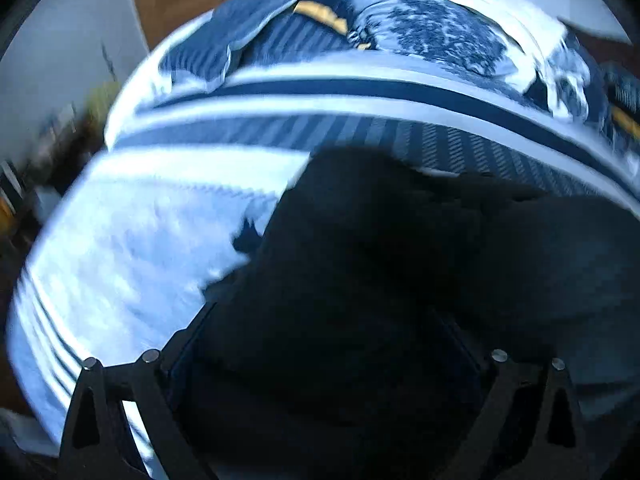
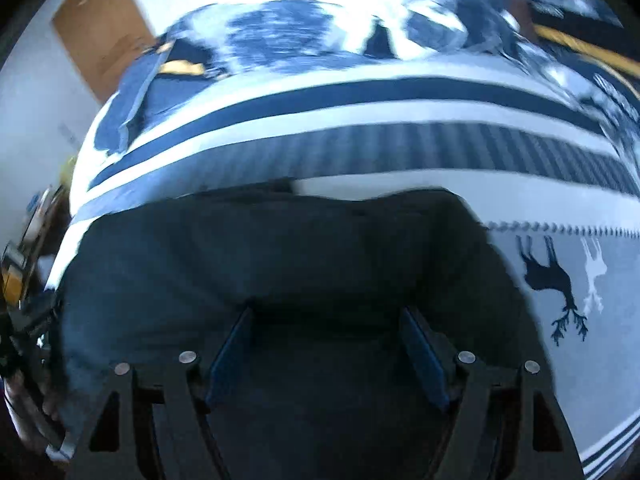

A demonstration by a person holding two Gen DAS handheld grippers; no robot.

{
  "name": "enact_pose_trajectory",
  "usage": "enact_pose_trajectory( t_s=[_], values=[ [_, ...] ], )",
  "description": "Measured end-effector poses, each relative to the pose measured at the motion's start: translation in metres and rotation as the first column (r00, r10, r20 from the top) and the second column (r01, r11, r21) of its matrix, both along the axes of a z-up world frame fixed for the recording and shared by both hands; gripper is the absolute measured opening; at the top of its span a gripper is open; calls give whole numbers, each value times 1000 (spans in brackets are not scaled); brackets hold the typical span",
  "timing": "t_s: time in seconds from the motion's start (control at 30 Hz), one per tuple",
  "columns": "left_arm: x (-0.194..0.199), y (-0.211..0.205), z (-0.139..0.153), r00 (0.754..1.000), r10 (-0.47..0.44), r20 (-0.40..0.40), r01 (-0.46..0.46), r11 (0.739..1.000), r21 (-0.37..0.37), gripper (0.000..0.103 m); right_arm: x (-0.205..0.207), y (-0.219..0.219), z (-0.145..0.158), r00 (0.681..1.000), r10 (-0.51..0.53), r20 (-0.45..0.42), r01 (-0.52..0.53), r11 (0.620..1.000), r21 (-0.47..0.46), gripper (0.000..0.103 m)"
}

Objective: Fold large clothes

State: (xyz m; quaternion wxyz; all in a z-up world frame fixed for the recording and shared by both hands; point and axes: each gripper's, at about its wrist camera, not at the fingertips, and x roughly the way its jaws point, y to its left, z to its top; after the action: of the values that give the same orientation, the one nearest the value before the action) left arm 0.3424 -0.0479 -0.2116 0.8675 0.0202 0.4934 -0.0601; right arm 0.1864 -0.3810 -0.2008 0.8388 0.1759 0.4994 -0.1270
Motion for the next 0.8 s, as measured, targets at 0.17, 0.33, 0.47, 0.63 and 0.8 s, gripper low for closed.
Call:
enact_pose_trajectory(
  t_s=[0.17,0.33,0.47,0.63,0.8],
  values=[
    [0,23,-10,998,60,-26,-63,989,-131,102,-13,-60,-29,992,-120,-38,121,992,32,82],
    [-42,40,35,989,79,125,-68,994,-85,101,-50,-70,-1,973,-229,17,227,970,86,81],
    [-114,55,72,975,35,220,-27,999,-40,101,-105,-36,36,968,-218,127,199,969,148,81],
    [-216,55,92,978,12,208,-6,999,-34,101,-194,34,50,972,-181,151,152,970,188,82],
    [-287,49,115,975,13,221,-3,999,-47,101,-243,81,60,990,-101,98,80,977,197,82]
  ],
)
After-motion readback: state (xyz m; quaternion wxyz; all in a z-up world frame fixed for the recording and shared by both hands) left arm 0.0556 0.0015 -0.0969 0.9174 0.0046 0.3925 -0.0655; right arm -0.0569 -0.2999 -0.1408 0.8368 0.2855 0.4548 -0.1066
